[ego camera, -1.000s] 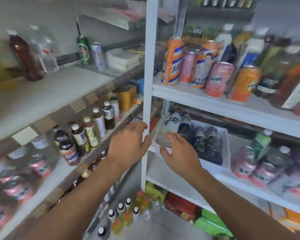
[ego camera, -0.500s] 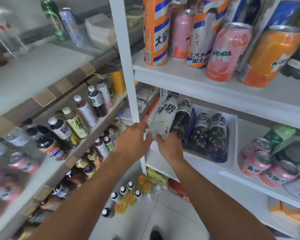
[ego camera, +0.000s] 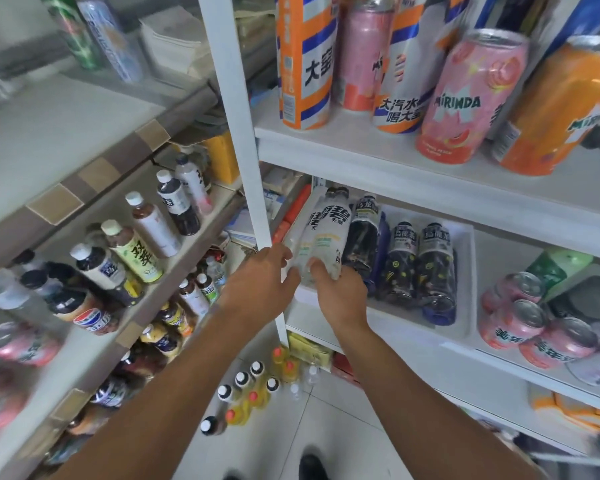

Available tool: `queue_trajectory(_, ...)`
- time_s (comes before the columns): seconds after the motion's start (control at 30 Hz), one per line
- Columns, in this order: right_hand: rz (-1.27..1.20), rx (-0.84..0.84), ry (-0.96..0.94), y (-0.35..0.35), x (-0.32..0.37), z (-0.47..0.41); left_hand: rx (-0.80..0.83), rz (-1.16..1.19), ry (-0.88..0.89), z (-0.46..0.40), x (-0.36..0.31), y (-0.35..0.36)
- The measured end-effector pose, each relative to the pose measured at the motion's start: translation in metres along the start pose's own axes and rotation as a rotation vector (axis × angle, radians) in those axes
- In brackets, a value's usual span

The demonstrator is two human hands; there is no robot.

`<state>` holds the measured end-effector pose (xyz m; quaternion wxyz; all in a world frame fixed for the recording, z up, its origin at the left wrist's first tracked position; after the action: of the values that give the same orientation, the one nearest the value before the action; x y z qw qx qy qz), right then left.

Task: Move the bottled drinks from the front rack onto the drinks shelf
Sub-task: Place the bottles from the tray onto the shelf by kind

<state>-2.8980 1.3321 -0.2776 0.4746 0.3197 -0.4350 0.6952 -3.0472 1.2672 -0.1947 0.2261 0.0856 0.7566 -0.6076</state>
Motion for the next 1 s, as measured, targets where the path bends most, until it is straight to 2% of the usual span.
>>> queue_trajectory(0.17,-0.205,0.084,-0.003,0.0,0.001,0.005,0.0,0.053,0.014,-0.005,-0.003,0.006)
queue_trajectory(0.33,-0.219,0.151,-0.042,-0.007,-0.002,0.009,0.024,0.136,-0.055,-0.009,0.004,0.017)
queue_trajectory(0.63,-0.11,0.334,-0.223,-0.013,0.002,0.042,0.093,0.693,-0.341,0.005,0.012,0.046)
queue_trajectory(0.77,-0.079,0.392,-0.241,-0.012,-0.004,0.051,0.098,1.087,-0.414,0.017,0.002,0.054)
queue_trajectory(1.0,-0.046,0.488,-0.287,-0.007,-0.001,0.07,-0.044,1.163,-0.374,0.038,-0.004,0.034)
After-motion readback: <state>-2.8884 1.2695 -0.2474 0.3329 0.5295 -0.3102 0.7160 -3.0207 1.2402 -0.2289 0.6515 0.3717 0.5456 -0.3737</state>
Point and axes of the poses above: each hand's wrist, its own z-axis away from the middle knuckle, its own y-axis out of the palm, x = y × z, the point moved 10 cm from there along -z, towards the middle knuckle, and after that the axes turned 8 degrees about y, right-handed, at the moved point
